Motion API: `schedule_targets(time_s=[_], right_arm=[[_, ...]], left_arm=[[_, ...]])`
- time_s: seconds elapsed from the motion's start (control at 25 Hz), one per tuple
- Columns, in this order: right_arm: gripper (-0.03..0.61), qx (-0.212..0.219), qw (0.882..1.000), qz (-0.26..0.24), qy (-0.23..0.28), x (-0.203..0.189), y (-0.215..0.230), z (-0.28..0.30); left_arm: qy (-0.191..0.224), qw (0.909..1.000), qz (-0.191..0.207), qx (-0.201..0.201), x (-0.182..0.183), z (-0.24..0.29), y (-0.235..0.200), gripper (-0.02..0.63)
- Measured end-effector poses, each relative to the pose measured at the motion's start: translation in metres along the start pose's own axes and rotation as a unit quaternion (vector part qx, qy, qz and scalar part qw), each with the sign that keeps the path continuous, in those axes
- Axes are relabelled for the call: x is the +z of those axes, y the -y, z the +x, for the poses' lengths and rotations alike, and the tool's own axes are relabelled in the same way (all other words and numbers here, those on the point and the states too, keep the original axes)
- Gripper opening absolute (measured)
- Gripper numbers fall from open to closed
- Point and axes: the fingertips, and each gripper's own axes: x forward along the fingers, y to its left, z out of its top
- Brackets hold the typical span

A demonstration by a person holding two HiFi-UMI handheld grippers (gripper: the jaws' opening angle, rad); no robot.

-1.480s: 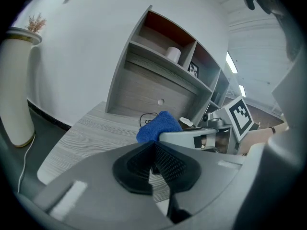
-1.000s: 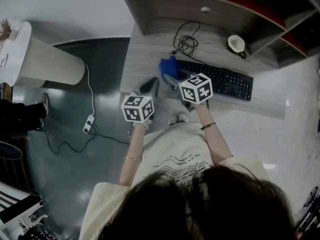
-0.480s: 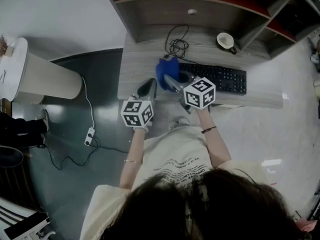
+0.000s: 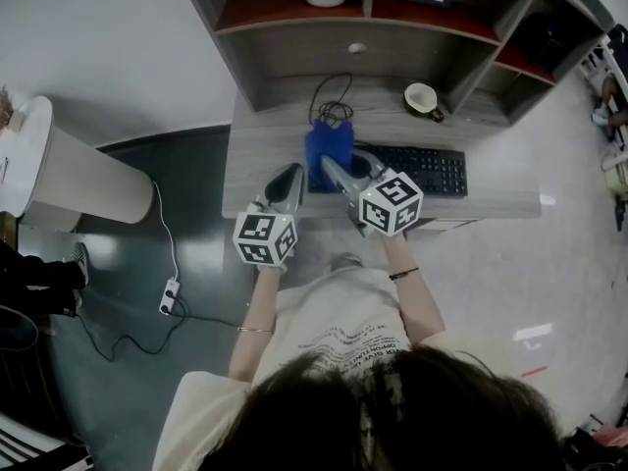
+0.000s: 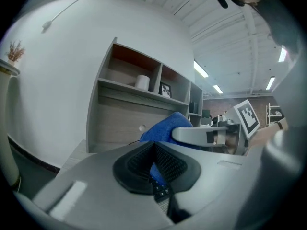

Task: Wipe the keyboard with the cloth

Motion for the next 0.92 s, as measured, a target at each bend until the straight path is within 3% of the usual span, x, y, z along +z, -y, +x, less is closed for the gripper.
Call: schedule_targets(time_s=[0.28,0.92], right_arm=[[0.058,-0.019,1.000,-0.012,0.016,0.009,0.000,-0.016],[0.058,-0.031,0.999,-0.021,0.028,0.017,0.000,-0.019]], left_arm=[[0.027,0.9990,0.007,-0.036,0.014,-0.002,0.021,0.002],[0.037,0.9984,0.003,-0.044,0.017,-0.001,0.019,0.002]])
